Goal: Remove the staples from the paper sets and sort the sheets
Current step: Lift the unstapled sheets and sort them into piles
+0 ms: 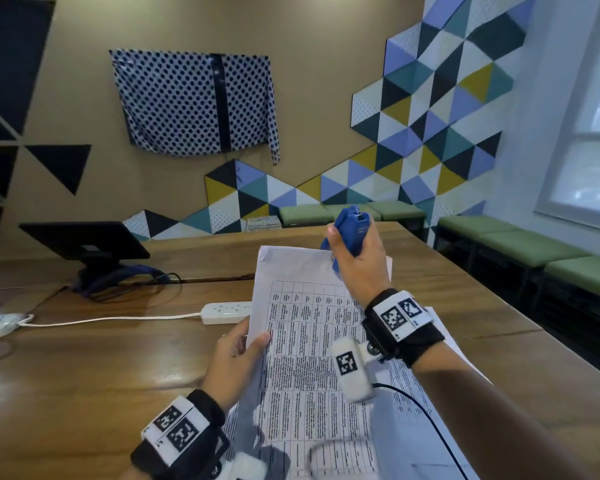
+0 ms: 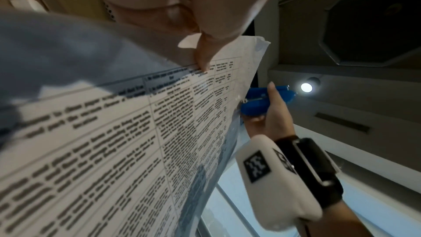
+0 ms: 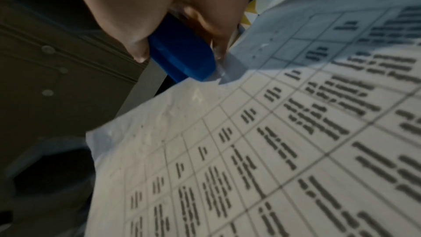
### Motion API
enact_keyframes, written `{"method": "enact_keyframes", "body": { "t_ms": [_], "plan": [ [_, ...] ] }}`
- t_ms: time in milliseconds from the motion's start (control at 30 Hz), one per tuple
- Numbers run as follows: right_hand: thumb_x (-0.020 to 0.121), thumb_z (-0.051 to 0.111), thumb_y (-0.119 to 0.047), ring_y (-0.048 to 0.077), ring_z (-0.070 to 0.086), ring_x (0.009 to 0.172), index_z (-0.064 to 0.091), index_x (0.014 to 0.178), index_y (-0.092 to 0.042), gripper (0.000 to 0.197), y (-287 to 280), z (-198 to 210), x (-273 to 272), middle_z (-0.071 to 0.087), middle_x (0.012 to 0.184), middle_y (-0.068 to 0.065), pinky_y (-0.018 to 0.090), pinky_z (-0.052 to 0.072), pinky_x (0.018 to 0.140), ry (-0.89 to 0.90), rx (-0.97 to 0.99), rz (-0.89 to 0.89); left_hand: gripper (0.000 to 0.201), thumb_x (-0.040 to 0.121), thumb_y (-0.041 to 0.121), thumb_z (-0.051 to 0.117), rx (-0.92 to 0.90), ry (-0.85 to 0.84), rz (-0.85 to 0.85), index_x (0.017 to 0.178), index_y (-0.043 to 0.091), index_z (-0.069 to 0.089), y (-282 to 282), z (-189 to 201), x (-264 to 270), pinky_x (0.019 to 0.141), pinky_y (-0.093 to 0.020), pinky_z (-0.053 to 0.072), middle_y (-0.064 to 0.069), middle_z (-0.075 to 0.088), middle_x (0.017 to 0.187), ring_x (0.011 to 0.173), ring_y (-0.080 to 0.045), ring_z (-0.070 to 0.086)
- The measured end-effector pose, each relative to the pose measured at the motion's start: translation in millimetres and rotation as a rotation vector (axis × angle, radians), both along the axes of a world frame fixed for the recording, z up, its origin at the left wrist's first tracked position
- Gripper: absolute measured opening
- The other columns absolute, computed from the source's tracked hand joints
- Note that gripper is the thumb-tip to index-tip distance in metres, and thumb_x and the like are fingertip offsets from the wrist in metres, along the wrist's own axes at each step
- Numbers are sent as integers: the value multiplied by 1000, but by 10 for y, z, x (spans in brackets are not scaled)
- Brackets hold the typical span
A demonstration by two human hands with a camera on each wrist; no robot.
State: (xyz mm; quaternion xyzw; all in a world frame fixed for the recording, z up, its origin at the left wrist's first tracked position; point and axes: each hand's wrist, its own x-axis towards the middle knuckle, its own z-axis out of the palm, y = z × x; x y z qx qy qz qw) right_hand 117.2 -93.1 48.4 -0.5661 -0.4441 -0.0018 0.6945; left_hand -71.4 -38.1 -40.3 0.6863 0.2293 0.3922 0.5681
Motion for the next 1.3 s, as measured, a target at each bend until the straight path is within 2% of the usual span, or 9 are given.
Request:
{"method": "enact_keyframes", "body": {
  "t_ms": [167, 300, 467, 667, 733, 867, 967, 1167, 1300],
  "plan": [
    [83, 61, -43, 20, 64, 67, 53, 91, -18, 27, 19, 125, -233, 67, 78, 8, 43, 55, 64, -118, 38, 20, 29, 92, 1, 46, 33, -7, -33, 107, 21, 59, -50, 33, 28, 84, -24, 53, 7, 72, 102, 101, -14, 66],
    [86, 62, -28, -2, 53, 50, 48, 72, -21, 21, 24, 310, -392, 54, 61, -5, 11, 42, 51, -81, 74, 94, 30, 93, 1, 44, 117, 1, -55, 112, 19, 57, -124, 61, 64, 88, -27, 52, 2, 70, 109, 102, -13, 65],
    [86, 61, -34, 18, 47, 55, 44, 65, -22, 29, 111, 403, -522, 46, 60, -2, 26, 42, 55, -21, 107, 103, 31, 92, 0, 46, 183, 40, -33, 106, 26, 57, -175, 94, 97, 79, -13, 50, 22, 70, 95, 96, 3, 63],
    [90, 55, -31, 5, 42, 46, 42, 62, -22, 33, 183, 437, -524, 42, 54, -5, 19, 36, 50, 43, 141, 48, 30, 92, 3, 46, 237, 84, -6, 119, 13, 56, -167, 92, 87, 89, -31, 51, 3, 66, 110, 105, -11, 61],
    [91, 55, -30, 1, 41, 41, 40, 60, -22, 35, 191, 441, -529, 40, 53, -6, 10, 32, 46, 43, 140, 20, 30, 93, 1, 45, 252, 91, 1, 118, 12, 57, -169, 91, 87, 88, -29, 51, 2, 67, 108, 103, -10, 62],
    [91, 55, -29, 3, 38, 39, 37, 56, -21, 40, 190, 433, -545, 37, 50, -6, 11, 30, 43, 27, 175, -21, 34, 92, -3, 45, 302, 97, 20, 101, 26, 57, -194, 112, 74, 77, -17, 51, 8, 67, 96, 90, 0, 62],
    [90, 55, -29, 3, 39, 39, 37, 56, -21, 39, 208, 420, -530, 38, 50, -6, 10, 31, 43, 12, 160, -10, 34, 93, 0, 45, 315, 103, 17, 105, 29, 56, -192, 101, 74, 78, -20, 51, 9, 68, 97, 92, -3, 63],
    [92, 51, -37, 3, 50, 58, 52, 86, -18, 20, 133, 429, -508, 50, 66, -8, 18, 41, 62, 84, 121, 130, 33, 94, 3, 45, 225, 107, 0, 109, 31, 54, -182, 96, 86, 85, -15, 49, 15, 65, 107, 98, 5, 61],
    [76, 46, -49, 21, 53, 101, 37, 132, -10, 69, -10, 458, -291, 49, 105, 2, 41, 44, 94, 256, 164, 133, 28, 93, 2, 45, 60, 75, 10, 108, 23, 56, -142, 93, 53, 87, -21, 52, 6, 66, 107, 100, -5, 63]
  ]
}}
